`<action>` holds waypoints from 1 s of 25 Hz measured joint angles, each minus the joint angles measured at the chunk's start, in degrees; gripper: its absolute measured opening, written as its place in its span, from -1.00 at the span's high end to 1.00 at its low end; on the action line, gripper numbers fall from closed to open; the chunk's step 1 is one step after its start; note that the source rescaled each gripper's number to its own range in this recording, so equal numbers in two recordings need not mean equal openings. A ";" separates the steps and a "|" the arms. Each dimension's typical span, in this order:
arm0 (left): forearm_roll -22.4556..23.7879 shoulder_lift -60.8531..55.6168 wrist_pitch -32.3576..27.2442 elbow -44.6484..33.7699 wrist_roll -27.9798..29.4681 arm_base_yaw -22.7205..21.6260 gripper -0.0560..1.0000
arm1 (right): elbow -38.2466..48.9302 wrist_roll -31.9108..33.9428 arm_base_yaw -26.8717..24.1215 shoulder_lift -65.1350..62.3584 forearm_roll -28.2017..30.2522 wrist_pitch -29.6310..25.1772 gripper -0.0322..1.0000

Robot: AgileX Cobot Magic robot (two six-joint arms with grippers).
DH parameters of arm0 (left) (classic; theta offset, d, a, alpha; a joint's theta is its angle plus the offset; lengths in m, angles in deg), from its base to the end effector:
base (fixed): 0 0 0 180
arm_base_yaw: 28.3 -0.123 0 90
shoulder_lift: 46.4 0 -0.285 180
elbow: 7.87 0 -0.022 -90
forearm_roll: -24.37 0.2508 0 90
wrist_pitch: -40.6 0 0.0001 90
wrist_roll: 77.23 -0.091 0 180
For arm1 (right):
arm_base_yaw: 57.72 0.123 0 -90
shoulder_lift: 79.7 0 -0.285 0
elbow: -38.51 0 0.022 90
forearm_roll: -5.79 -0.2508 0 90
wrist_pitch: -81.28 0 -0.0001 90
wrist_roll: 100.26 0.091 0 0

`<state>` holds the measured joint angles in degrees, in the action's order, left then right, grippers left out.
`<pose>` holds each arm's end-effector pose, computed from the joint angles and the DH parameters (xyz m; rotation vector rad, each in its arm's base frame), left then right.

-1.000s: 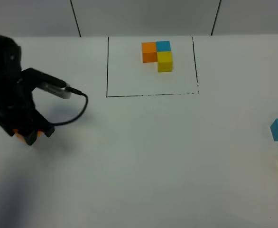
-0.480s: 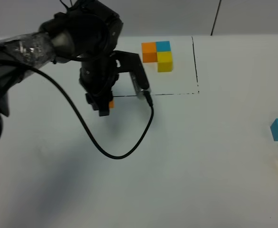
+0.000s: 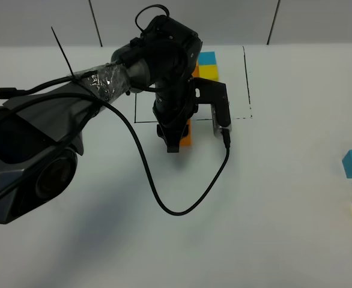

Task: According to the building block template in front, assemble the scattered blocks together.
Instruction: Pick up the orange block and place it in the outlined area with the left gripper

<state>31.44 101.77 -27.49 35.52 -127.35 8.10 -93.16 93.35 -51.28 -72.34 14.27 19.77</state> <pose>0.4099 -0.2893 0.1409 2.1161 2.1627 0.1990 -0.0061 -0.0126 0.2781 0.1363 2.0323 0.0424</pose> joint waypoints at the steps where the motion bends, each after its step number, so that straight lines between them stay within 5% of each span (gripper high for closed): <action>1: 1.17 0.43 0.00 0.00 -0.11 0.34 0.89 | 0.00 0.00 0.00 0.00 0.00 0.00 0.94; 25: 1.09 2.89 0.27 0.61 2.54 0.55 0.89 | 0.00 0.00 0.00 0.00 0.00 0.00 0.94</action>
<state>32.53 104.66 -27.22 36.13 -124.81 8.65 -93.16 93.35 -51.28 -72.34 14.27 19.77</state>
